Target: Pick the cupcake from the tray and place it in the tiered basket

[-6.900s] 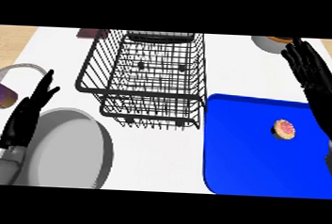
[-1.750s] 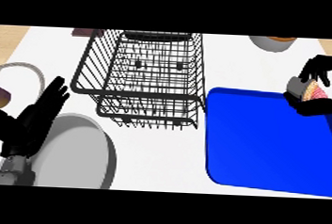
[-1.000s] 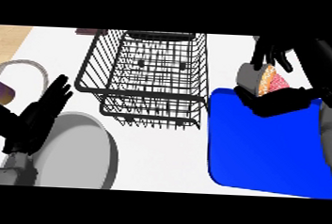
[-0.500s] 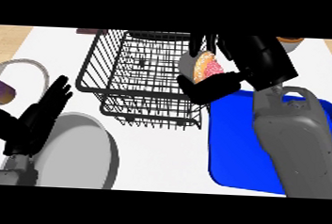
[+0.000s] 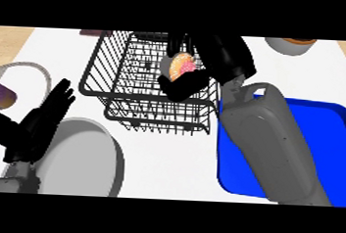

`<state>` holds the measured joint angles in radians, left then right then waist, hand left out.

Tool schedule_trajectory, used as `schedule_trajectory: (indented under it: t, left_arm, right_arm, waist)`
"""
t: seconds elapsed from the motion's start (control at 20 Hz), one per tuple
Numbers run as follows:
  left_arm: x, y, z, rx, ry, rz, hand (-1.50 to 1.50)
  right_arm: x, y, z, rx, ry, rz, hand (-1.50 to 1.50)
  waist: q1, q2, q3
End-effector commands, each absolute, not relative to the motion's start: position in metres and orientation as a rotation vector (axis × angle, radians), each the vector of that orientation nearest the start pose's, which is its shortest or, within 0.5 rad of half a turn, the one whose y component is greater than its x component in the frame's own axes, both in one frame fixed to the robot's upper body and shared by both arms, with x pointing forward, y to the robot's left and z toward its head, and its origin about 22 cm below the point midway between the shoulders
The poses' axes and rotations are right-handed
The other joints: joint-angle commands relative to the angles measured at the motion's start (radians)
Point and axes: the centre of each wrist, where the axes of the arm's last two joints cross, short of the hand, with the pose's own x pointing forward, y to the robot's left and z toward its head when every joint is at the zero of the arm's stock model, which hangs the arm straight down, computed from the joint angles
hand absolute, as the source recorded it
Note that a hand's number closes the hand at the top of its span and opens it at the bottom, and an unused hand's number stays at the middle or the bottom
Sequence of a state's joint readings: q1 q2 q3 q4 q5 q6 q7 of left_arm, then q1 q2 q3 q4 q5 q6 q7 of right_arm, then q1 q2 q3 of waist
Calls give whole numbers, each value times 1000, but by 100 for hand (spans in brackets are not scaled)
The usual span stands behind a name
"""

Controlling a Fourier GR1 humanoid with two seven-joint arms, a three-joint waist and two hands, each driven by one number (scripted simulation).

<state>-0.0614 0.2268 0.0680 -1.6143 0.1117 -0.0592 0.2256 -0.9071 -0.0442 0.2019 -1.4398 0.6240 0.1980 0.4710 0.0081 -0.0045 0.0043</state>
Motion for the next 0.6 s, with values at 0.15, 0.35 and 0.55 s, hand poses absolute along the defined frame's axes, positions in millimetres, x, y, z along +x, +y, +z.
schedule_trajectory:
  t: [0.15, 0.35, 0.55]
  left_arm:
    - [261, 304, 32, 56, -1428, -97, 0]
    - [256, 283, 44, 40, -1412, -100, 0]
    - [265, 291, 36, 71, -1422, -113, 0]
  right_arm:
    - [354, -30, 205, -583, -1774, 989, 150]
    - [359, -45, 173, -626, -1792, 968, 150]
    - [373, -43, 183, -678, -1857, 891, 150]
  waist:
    - [11, 8, -5]
    - [11, 7, -4]
    - [11, 11, -5]
